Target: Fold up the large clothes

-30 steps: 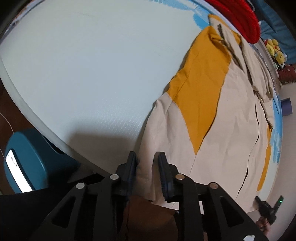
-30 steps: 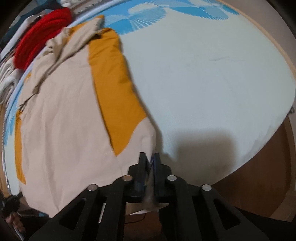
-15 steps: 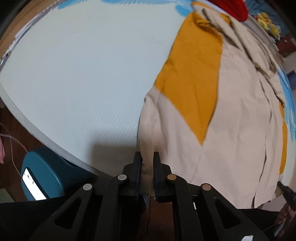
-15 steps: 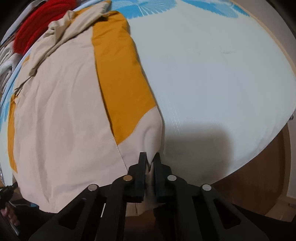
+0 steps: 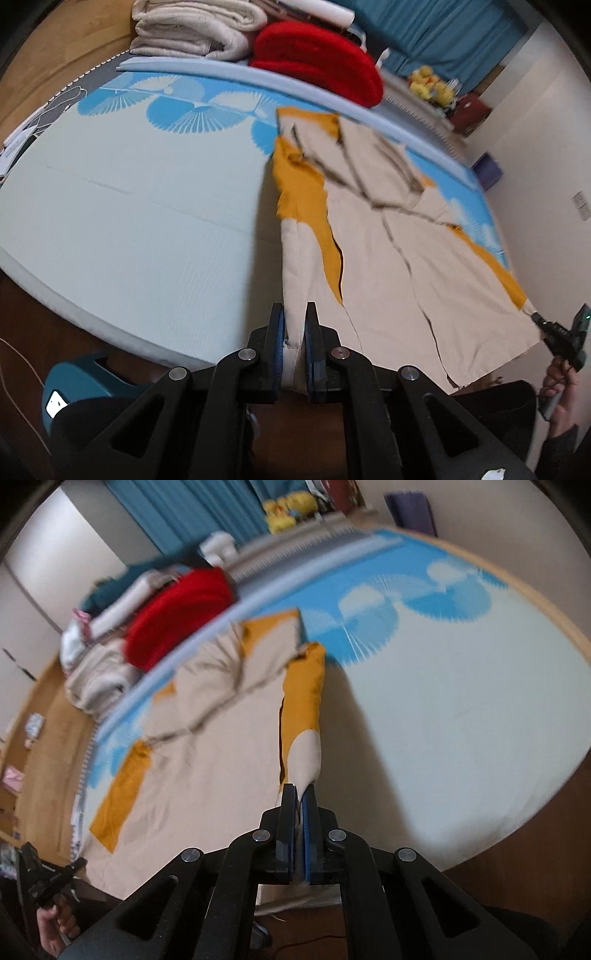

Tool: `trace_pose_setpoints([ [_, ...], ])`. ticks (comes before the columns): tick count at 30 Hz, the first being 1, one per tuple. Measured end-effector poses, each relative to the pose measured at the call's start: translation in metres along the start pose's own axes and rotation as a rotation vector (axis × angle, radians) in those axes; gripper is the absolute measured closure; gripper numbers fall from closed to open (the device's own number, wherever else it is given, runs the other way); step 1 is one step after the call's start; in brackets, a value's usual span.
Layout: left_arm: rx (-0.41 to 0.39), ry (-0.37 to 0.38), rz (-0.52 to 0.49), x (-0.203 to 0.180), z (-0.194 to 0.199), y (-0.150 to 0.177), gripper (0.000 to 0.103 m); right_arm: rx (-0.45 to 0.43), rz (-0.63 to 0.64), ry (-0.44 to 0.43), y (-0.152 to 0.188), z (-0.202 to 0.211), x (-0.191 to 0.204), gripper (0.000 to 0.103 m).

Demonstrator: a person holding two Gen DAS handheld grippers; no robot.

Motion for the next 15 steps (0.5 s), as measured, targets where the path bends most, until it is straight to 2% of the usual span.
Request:
trace_pose_setpoints([
  [6,0.007,0.098,-0.012,0.018,0.072,0.025,0.096,-0.028,0.068,-0.063,0.028,0.072,0.026,0.100],
  [9,-0.011,0.101,-0.031,0.024,0.097,0.026,0.096,-0.069,0.088,-0.080,0.044,0.107,0.036,0.100],
  [12,-0.027,0.118,-0.023,0.019,0.096,0.010,0.096,-0.110,0.076,-0.086,0.043,0.124,0.035,0.100],
  [15,-0.031,0.111,0.000,0.011,0.062,-0.024,0.096,-0.115,0.091,-0.069,0.018,0.101,0.028,0.100],
])
Point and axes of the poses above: each gripper's, at about its wrist camera, not at the fingertips, and z roughly against the way its jaws point, x to its left, y to its underside, the point moved 8 cm from there along -z, roughly the way its jaws point, and after that the axes turned 14 degrees about -y, right-handed, at the moved point
